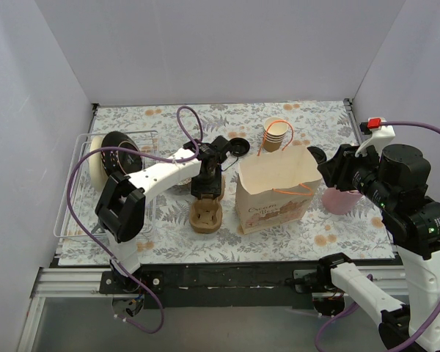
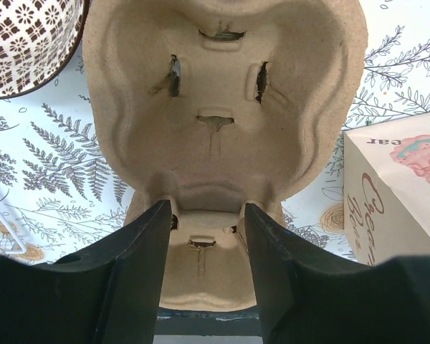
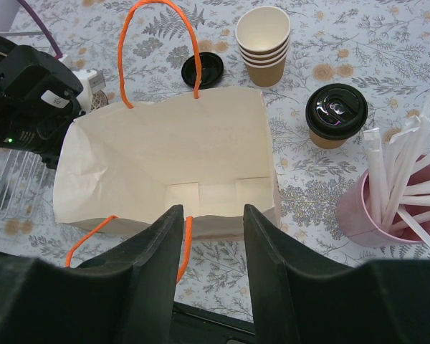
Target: Pack the takeout coffee
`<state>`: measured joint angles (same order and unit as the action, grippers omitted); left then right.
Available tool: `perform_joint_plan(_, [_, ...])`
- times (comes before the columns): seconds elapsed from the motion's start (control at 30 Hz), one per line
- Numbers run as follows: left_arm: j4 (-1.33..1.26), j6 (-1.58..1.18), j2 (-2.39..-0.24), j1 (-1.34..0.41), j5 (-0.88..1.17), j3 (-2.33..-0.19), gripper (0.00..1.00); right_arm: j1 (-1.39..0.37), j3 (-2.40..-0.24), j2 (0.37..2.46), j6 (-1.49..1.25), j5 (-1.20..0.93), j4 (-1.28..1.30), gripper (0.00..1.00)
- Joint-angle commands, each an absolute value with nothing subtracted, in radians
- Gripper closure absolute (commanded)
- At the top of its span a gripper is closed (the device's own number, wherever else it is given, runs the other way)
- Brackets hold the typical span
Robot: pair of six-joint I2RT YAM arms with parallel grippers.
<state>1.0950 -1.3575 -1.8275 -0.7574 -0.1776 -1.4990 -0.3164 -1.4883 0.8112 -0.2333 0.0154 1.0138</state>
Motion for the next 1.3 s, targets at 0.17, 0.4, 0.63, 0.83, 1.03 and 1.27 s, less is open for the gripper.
perform_joint_plan(0.17, [1.106,-1.339,-1.842,-0.759,-0.212,-1.54,0.62,-0.321,-1.485,0.81,-0.232,0.014,0.974,0.53])
perform_joint_plan(0.4, [1.14,-1.33,-1.858,-0.758,-0.209,-1.581,0.67,-0.319,-1.477,0.811,-0.233,0.011,0.968,0.53])
perform_joint_plan(0.63, [1.203,-1.338,-1.842,-0.759,-0.206,-1.64,0.66,-0.321,-1.474,0.808,-0.232,0.012,0.962,0.53])
perform_joint_plan(0.83, [1.215,-1.348,-1.832,-0.759,-0.192,-1.638,0.72,-0.321,-1.482,0.818,-0.227,0.006,0.959,0.53])
perform_joint_plan(1.03, [1.281,-1.336,-1.802,-0.759,-0.219,-1.71,0.72,-0.321,-1.496,0.825,-0.224,0.005,0.956,0.53])
perform_joint_plan(1.27, [1.377,-1.336,-1.781,-0.759,-0.248,-1.851,0.73,-0.321,-1.508,0.838,-0.227,-0.029,0.953,0.53])
